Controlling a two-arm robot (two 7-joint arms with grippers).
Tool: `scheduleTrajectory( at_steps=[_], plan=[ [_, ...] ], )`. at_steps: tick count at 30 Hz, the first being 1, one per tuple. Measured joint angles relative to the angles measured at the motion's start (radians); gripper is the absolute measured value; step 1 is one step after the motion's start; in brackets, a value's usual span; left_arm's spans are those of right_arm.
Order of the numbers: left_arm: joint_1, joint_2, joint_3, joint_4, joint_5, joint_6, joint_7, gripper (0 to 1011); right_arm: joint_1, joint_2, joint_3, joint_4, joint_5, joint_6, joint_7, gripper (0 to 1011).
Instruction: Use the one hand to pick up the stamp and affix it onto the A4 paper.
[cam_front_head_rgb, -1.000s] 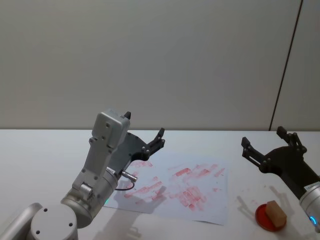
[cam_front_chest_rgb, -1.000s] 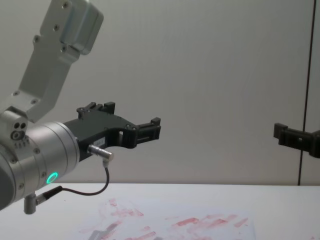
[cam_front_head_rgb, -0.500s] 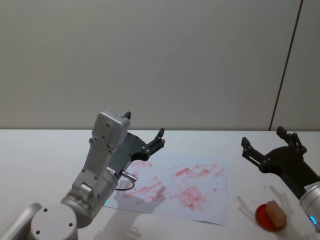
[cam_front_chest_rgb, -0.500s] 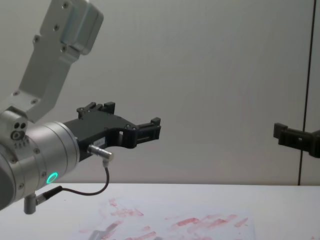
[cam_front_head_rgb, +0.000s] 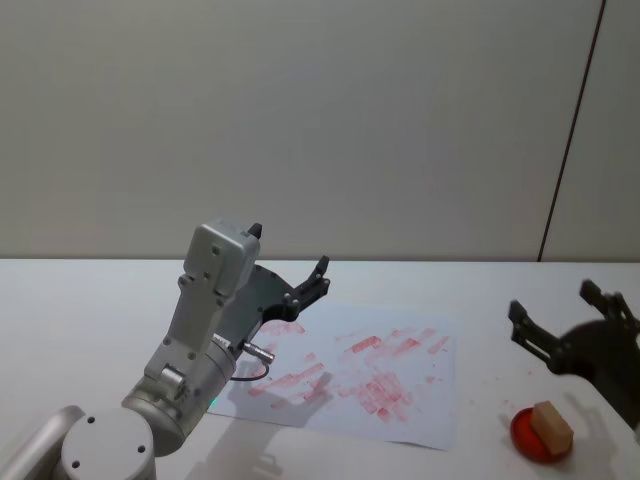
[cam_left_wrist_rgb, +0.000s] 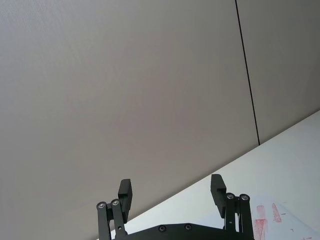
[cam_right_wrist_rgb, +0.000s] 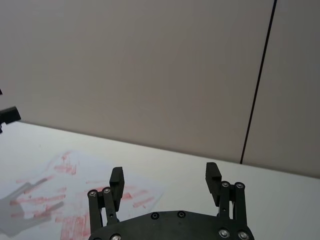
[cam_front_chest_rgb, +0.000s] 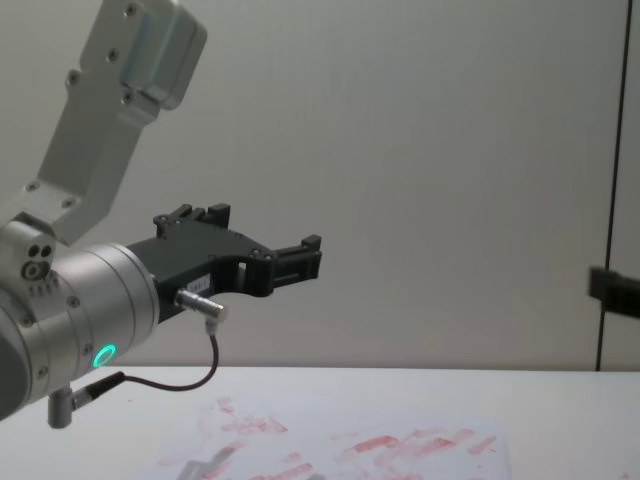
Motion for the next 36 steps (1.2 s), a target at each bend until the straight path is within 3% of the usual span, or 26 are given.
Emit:
scheduleTrajectory(
  at_steps=[7, 17, 26, 36],
  plan=[
    [0.0, 0.0, 0.0, 0.0, 0.0, 0.0, 0.0, 1003, -0.098, 0.069, 0.03, -0.063, 0.041, 0.051, -0.03, 1001],
    [0.0, 0.0, 0.0, 0.0, 0.0, 0.0, 0.0, 1003, -0.182, 0.13, 0.053, -0.093, 0.044, 0.11, -0.05, 1001],
    [0.0, 0.0, 0.0, 0.0, 0.0, 0.0, 0.0, 1003, -0.192, 0.14, 0.052, -0.085, 0.014, 0.156, -0.041, 1001],
    [0.0, 0.0, 0.0, 0.0, 0.0, 0.0, 0.0, 1003, -0.183, 0.123, 0.038, -0.061, -0.018, 0.2, -0.024, 1001]
  ],
)
